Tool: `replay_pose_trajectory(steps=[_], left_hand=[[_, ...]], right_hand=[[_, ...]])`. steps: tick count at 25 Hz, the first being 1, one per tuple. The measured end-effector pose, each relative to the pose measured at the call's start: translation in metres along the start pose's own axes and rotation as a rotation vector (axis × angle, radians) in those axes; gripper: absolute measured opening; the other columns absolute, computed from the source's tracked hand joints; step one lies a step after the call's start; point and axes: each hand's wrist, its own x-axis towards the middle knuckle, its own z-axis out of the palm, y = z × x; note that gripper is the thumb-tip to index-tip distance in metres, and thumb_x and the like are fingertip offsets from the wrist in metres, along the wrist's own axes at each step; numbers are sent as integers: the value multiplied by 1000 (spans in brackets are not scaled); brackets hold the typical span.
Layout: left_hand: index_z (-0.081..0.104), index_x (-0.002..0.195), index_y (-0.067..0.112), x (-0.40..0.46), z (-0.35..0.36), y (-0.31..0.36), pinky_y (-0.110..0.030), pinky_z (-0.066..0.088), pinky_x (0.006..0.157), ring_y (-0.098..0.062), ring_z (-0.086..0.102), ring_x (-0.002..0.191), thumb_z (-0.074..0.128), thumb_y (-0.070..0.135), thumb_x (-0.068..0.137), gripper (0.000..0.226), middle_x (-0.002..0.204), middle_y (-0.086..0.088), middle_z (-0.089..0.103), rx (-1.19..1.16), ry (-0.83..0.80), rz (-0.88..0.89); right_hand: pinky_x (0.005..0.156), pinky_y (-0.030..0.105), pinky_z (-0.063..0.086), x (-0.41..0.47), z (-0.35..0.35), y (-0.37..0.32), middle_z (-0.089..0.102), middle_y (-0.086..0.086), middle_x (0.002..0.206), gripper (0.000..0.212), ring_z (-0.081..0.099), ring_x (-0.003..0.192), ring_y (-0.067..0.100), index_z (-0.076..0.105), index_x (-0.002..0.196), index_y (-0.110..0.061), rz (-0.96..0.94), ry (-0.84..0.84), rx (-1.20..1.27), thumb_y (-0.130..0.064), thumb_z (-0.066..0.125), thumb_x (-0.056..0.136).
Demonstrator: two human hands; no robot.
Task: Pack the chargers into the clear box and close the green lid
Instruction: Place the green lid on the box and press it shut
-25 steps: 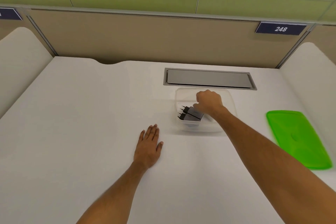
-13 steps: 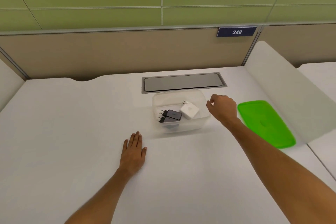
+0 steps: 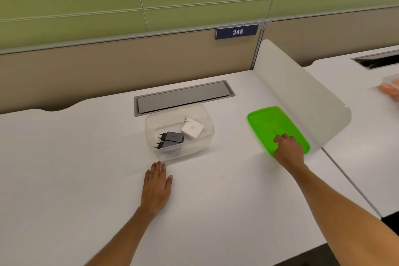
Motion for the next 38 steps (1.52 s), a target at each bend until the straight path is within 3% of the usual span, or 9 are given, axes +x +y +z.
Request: replay_pose_trajectory(steps=[6,10,14,19,22,26,31,35,38], left_hand=[[25,147,6,-7,18,51,-35,3,121,-18,13,147,18,40,93,65,158,-7,23,-76,10,-10],[23,148,10,-5,23,93,-27,-2,119,-13,9,147,30,33,100,53,158,-3,22,-192,-3,120],[24,148,15,15,19,140,-24,-1,119,-11,8,147,32,31,101,51,158,1,22,-288,-36,256],[28,147,17,44,1,184,-24,7,119,-11,15,146,34,31,101,49,156,1,27,-396,-41,289],[30,147,18,61,-11,201,-24,12,118,-10,18,145,36,31,100,48,156,2,28,-470,-53,271],[29,147,19,81,-29,212,-28,16,118,-12,22,144,41,29,98,51,156,2,28,-571,-88,239],[34,145,19,102,-58,216,-33,20,118,-12,27,142,46,25,97,50,154,2,32,-830,-49,126],[36,143,19,115,-87,206,-30,23,116,-12,33,139,48,20,96,48,152,0,37,-1085,27,-12],[33,145,17,123,-103,188,-35,21,118,-13,32,140,47,19,96,51,153,-1,35,-1137,76,-104]], right_hand=[[85,37,44,-1,16,43,61,5,117,51,54,110,30,62,120,-19,-16,-49,-51,0,57,73],[87,34,42,-1,23,58,61,2,116,43,55,110,27,67,111,-21,-23,-56,-41,-1,56,74],[91,34,39,-1,29,67,60,-3,119,26,54,113,23,69,104,-25,-81,-57,-97,-13,58,83],[85,40,42,2,25,71,68,3,101,12,61,99,31,68,90,-15,-176,95,14,-8,66,80],[80,42,45,13,6,61,68,6,86,14,64,88,32,64,84,-11,-247,252,111,-2,71,76],[82,42,46,32,-34,38,69,12,82,11,65,82,34,63,93,-5,-286,413,216,0,63,83],[56,37,41,39,-90,-4,65,15,75,12,57,65,37,54,105,-7,-261,466,407,-12,47,96],[61,38,41,36,-135,-42,69,15,81,15,60,70,39,54,109,-10,-240,505,598,-16,47,97],[68,35,44,35,-163,-73,73,9,84,16,67,74,31,56,108,-12,-228,510,845,-16,47,96]])
